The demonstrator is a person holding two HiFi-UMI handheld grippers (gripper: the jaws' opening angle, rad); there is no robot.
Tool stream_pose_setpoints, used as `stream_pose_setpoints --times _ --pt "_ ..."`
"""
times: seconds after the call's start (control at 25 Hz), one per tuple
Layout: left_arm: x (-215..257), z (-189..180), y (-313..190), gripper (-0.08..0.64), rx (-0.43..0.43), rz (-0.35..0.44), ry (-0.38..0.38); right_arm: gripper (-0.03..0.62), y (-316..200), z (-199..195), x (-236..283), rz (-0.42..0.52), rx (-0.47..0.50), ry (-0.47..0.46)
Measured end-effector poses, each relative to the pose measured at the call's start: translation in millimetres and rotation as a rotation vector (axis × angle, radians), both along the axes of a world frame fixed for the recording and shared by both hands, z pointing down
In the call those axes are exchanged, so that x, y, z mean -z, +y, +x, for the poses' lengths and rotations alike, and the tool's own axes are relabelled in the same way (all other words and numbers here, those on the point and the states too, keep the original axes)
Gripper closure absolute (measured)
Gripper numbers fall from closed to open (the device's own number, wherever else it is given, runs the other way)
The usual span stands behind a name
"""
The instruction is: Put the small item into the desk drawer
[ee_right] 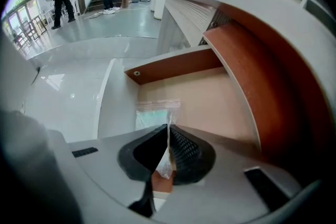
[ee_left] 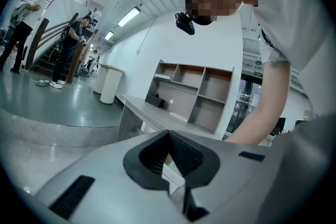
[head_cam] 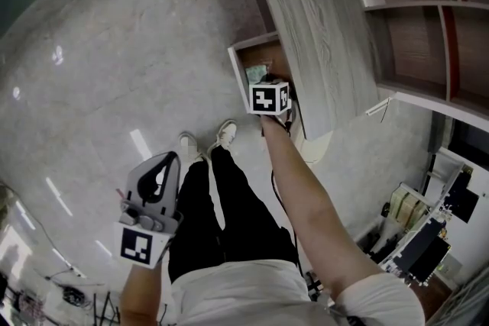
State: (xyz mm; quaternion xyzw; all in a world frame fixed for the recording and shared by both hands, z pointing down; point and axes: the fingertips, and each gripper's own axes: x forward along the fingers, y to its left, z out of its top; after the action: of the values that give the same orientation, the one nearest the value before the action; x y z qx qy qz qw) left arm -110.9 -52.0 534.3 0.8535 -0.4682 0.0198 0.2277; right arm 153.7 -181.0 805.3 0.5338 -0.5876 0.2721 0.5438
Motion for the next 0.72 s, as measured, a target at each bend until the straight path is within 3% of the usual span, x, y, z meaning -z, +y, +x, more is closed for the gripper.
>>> stream_pose_setpoints --times 0.72 --pt "0 8 1 0.543 0.005 0.002 0.003 0.569 -8 -9 16 0.070 0.048 -0.052"
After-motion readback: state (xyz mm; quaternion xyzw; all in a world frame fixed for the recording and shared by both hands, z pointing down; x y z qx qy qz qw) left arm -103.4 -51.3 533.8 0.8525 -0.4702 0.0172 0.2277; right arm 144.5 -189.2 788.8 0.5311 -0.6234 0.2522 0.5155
